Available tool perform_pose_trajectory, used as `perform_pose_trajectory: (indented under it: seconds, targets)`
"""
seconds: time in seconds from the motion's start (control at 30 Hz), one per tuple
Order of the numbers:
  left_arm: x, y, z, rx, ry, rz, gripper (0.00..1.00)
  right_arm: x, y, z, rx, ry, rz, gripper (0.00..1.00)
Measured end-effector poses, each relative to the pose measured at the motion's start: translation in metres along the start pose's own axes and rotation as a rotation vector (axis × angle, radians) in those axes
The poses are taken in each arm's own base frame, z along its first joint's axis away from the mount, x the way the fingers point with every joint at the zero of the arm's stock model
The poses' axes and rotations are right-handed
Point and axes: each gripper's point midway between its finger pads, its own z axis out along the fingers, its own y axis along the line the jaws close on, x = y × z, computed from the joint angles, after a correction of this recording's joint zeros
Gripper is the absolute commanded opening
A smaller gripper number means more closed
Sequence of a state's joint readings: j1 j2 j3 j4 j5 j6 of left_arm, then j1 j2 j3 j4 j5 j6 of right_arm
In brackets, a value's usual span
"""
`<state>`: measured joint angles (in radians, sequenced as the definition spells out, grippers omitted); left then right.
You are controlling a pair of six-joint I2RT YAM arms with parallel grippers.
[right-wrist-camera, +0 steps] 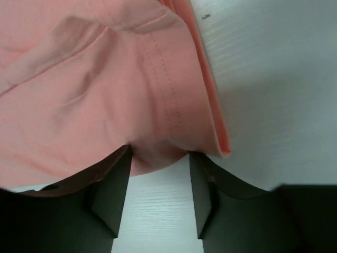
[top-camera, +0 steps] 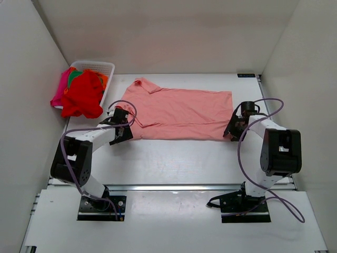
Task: Fold and stack the t-shirts
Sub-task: Fold the flattened tshirt in 1/3 of the way
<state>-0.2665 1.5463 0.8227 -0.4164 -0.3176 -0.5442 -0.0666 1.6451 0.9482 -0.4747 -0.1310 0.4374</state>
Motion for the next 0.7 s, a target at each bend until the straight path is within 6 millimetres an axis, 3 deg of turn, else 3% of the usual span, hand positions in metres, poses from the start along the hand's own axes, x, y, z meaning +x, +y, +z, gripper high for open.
perform_pose_trajectory:
  seconds: [0.07,0.1,0.17,0.23,0.5,0.7]
  targets:
    - [0.005,0.002,0.006,-0.021,0.017,0.011,0.66,0.000,-0.001,0.000,0.002,0.003,-0.005,0.26]
    - [0.004,0.001,0.007,-0.023,0.018,0.009,0.60,0.000,-0.001,0.000,0.001,0.004,-0.012,0.24]
    - [0.000,-0.001,0.009,-0.025,0.015,0.007,0.41,0.000,-0.002,0.000,-0.003,0.010,-0.017,0.10]
    - [-0.003,-0.004,0.011,-0.022,0.016,0.006,0.02,0.001,-0.003,-0.001,-0.003,0.015,-0.018,0.03]
    - [-0.001,-0.003,0.010,-0.028,0.024,0.022,0.00,0.002,-0.005,-0.005,-0.020,0.045,-0.058,0.00]
    - [0.024,0.002,-0.011,-0.013,0.073,0.066,0.00,0.001,-0.014,-0.016,-0.020,0.083,-0.074,0.00]
